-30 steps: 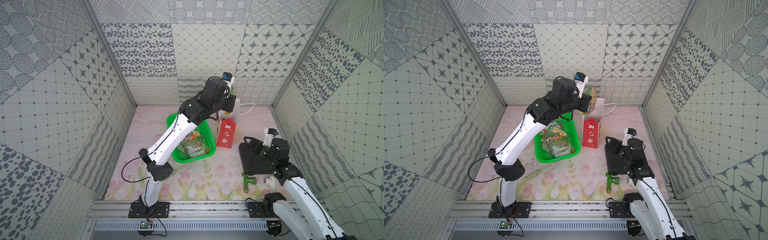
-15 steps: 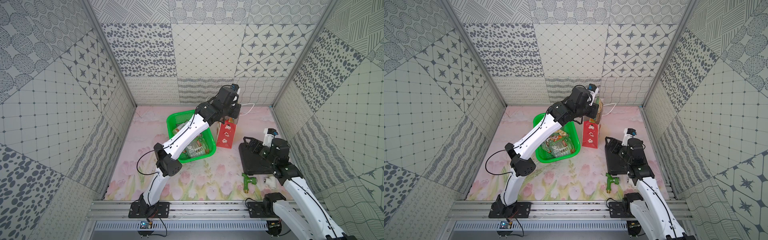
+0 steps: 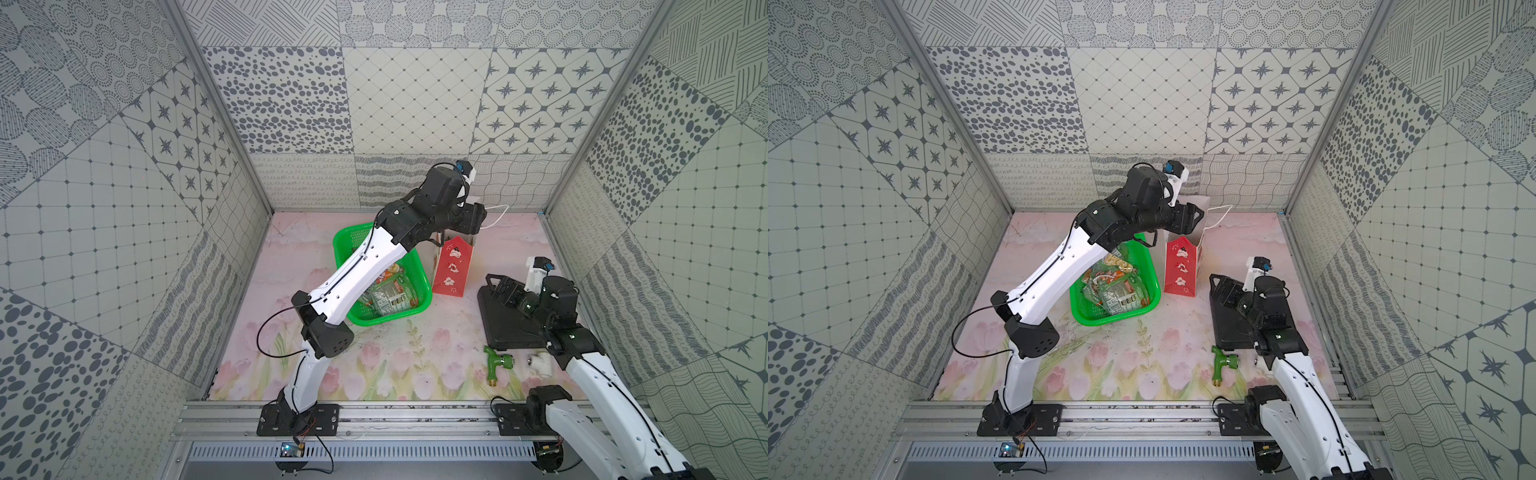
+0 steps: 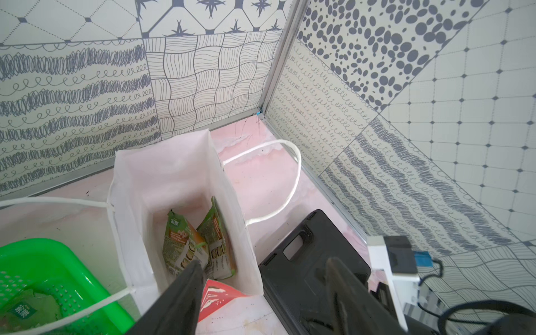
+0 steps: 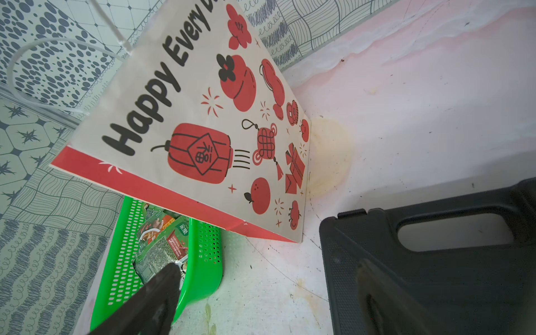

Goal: Place the condiment packets inside the bag
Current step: Place the condiment packet in the paper bag, then pick up the condiment packet from the storage box.

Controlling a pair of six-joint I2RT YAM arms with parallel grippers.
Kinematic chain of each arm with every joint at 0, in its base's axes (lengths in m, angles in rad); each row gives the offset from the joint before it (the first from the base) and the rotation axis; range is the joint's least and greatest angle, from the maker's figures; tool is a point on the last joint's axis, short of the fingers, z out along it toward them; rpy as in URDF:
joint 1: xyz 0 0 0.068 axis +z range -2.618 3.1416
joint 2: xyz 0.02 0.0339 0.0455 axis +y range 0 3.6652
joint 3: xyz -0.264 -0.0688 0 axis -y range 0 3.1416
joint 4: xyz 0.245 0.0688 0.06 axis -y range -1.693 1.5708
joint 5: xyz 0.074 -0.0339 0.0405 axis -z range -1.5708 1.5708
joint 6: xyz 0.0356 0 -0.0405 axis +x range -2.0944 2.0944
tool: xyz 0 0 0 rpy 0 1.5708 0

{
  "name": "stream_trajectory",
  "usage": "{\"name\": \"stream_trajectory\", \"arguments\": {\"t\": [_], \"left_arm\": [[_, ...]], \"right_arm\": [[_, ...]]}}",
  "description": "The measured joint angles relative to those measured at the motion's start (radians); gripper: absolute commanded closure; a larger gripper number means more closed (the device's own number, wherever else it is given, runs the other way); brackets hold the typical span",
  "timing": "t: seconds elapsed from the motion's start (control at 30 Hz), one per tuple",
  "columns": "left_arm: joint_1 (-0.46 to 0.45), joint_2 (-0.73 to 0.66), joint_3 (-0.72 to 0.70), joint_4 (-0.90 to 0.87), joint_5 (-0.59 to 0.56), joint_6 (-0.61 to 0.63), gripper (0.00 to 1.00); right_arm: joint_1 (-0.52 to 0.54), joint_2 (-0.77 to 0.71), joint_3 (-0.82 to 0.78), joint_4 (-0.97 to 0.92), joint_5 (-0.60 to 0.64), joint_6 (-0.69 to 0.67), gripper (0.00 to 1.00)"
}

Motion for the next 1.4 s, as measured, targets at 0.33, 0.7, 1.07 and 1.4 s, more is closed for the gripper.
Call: {"name": "stream_trajectory", "arguments": {"t": [0.33, 0.7, 1.07, 1.4], "left_arm": [[0.0, -0.372, -0.581, 0.073, -0.016, -0.034, 0.01], [0.052, -0.68, -1.127, 0.169, -0.079, -0.115, 0.01], [0.256, -0.763, -1.479, 0.272, -0.008, -0.266, 0.22], [0.404, -0.65, -1.571, 0.39, 0.119, -0.345, 0.32]], "right_arm": [[0.0, 0.002, 0.0, 0.001, 0.0, 0.0, 0.03], [0.0, 0.004, 0.0, 0.009, 0.003, 0.0, 0.03], [0.004, 0.017, -0.024, 0.039, 0.002, -0.004, 0.05], [0.005, 0.022, -0.025, 0.049, 0.001, -0.008, 0.06]]}}
